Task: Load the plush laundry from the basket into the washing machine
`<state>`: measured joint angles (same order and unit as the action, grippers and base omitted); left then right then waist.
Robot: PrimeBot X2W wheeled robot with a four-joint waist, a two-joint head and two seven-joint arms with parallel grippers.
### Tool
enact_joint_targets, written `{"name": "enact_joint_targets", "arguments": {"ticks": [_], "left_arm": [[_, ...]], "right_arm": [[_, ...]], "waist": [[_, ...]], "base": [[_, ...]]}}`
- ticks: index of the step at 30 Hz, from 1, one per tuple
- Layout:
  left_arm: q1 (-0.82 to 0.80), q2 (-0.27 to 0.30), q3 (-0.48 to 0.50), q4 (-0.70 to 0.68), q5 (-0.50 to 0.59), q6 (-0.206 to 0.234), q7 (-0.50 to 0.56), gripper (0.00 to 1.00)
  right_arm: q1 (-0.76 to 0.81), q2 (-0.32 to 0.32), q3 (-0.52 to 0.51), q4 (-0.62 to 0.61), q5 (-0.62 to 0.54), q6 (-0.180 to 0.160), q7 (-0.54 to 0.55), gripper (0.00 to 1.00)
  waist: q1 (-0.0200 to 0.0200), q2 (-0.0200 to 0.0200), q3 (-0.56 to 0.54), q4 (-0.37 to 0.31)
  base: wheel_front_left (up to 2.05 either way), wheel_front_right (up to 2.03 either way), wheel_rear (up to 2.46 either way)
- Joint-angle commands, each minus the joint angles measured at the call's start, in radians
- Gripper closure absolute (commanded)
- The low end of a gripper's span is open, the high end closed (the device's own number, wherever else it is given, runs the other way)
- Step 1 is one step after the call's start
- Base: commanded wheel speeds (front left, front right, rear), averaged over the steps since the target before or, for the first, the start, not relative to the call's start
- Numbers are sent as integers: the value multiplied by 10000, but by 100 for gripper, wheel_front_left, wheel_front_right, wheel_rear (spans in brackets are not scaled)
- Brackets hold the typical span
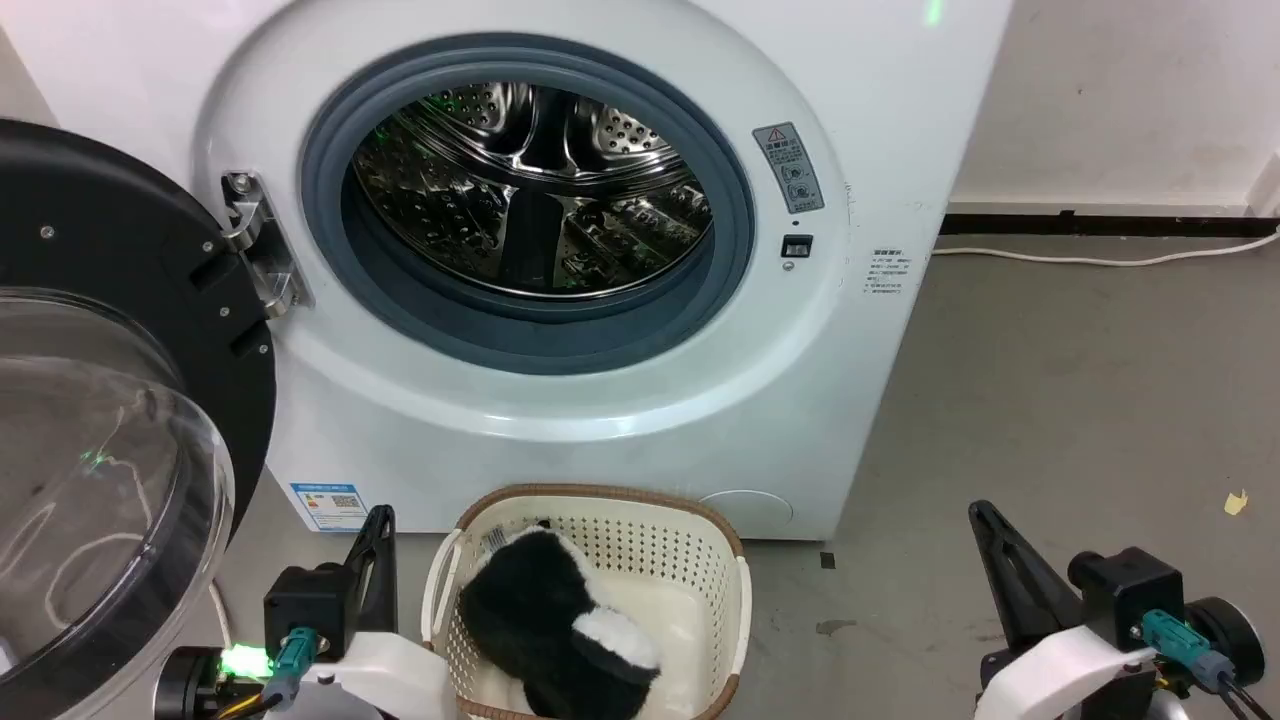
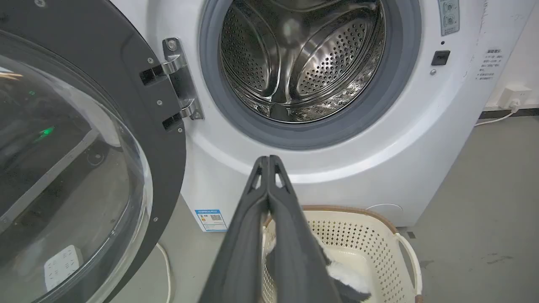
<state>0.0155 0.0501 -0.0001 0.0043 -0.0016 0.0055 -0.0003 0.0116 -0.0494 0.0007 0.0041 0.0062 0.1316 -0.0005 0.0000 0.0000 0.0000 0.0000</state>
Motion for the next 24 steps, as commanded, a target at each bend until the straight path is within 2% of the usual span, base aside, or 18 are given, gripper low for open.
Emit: {"name": "enact_joint_targets", "arguments": {"ticks": [1,24], "left_arm": [[-155,1,1,-43,16,-55,3,100],[-155,1,1,-43,16,-55,3,100]], "right_arm": [[-116,-8,-7,-41,-62,-9,5,100],[-116,-8,-7,-41,-62,-9,5,100]], "waist": [[0,0,0,0],[0,0,0,0]], "base": [[0,0,0],[0,0,0]]}}
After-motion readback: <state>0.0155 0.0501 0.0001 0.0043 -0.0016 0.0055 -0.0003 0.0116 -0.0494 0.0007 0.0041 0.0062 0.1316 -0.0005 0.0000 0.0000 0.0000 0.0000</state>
